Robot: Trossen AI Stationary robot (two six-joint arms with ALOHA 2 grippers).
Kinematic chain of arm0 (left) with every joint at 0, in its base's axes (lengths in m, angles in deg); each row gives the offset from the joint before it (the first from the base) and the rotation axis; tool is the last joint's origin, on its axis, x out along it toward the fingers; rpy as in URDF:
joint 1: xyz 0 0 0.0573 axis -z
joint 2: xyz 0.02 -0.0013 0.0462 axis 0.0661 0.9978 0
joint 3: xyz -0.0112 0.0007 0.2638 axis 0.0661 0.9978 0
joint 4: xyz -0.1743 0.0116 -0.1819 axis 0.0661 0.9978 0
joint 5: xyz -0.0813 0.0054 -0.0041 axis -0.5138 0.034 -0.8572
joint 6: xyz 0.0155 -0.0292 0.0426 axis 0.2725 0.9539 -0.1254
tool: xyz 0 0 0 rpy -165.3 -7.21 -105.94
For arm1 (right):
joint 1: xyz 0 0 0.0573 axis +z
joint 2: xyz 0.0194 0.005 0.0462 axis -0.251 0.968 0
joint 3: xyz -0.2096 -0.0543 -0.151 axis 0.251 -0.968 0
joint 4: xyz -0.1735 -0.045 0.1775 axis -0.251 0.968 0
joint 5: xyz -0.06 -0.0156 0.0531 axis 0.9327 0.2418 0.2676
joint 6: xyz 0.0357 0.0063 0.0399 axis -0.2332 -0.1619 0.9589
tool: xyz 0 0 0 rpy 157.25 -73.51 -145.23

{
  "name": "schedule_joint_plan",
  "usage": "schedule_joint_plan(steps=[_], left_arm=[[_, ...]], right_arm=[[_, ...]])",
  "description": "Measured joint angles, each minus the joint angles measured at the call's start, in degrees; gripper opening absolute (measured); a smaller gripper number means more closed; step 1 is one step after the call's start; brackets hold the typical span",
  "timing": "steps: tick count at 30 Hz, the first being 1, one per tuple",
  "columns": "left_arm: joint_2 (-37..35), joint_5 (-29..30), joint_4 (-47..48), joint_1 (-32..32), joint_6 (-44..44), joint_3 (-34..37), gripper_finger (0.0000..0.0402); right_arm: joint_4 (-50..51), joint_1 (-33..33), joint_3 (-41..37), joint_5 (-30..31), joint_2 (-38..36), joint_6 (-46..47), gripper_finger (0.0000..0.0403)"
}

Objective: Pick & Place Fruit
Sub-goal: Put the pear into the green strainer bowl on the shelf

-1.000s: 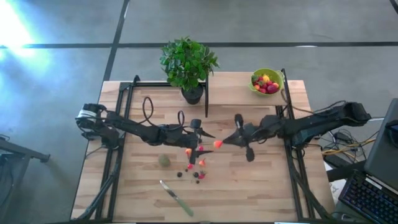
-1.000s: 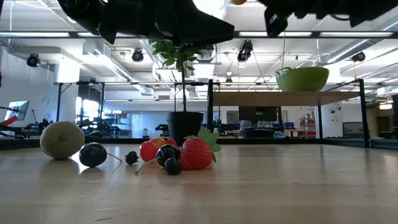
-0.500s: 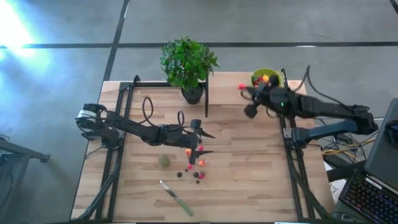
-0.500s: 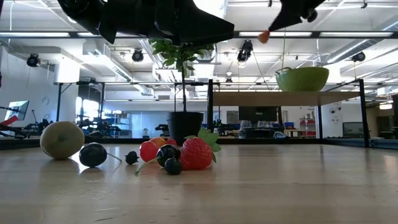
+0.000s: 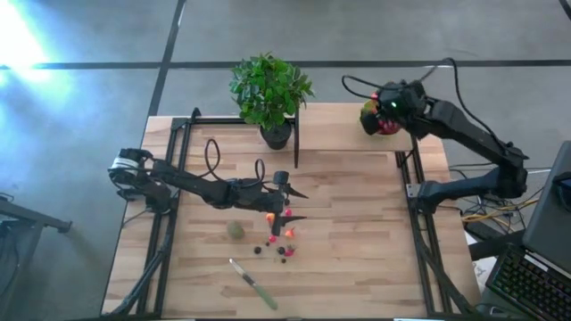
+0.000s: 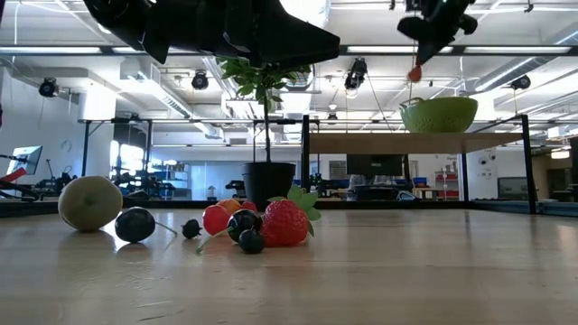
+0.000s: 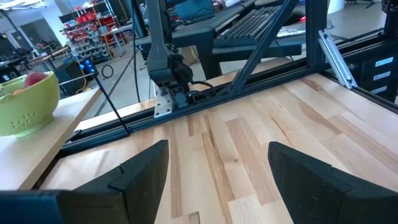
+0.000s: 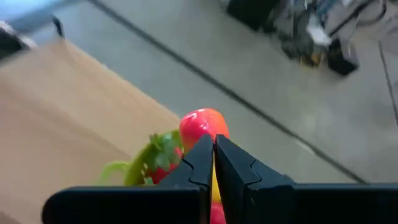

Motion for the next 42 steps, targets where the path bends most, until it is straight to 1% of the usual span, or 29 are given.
schedule_joint_plan(steps=[4, 11, 17, 21, 36, 39, 42], left_arm=[[0.0, 0.1, 0.1, 0.0, 0.0, 0.0, 0.028], [0.0, 0.2, 0.5, 0.0, 0.0, 0.0, 0.028], [0.0, 0.2, 0.6, 0.0, 0.0, 0.1, 0.028], [0.0, 0.2, 0.6, 0.0, 0.0, 0.1, 0.028], [0.0, 0.2, 0.7, 0.0, 0.0, 0.1, 0.028], [0.0, 0.2, 0.7, 0.0, 0.0, 0.1, 0.028], [0.0, 0.1, 0.7, 0.0, 0.0, 0.1, 0.028]], right_arm=[[3.3, -4.7, 1.1, -3.8, 3.3, 0.8, 0.0008], [8.8, -9.6, 1.1, -4.2, 6.8, 1.2, 0.0008], [12.0, -11.0, 0.9, -4.4, 7.5, 1.7, 0.0008], [11.9, -11.3, 0.8, -6.9, 7.5, 1.7, 0.0008], [11.8, -12.0, -1.4, -6.4, 7.8, 1.2, 0.0009], [11.8, -12.0, -1.4, -6.3, 7.8, 1.1, 0.0018], [11.8, -12.2, -1.4, -6.3, 7.8, 1.0, 0.0039]])
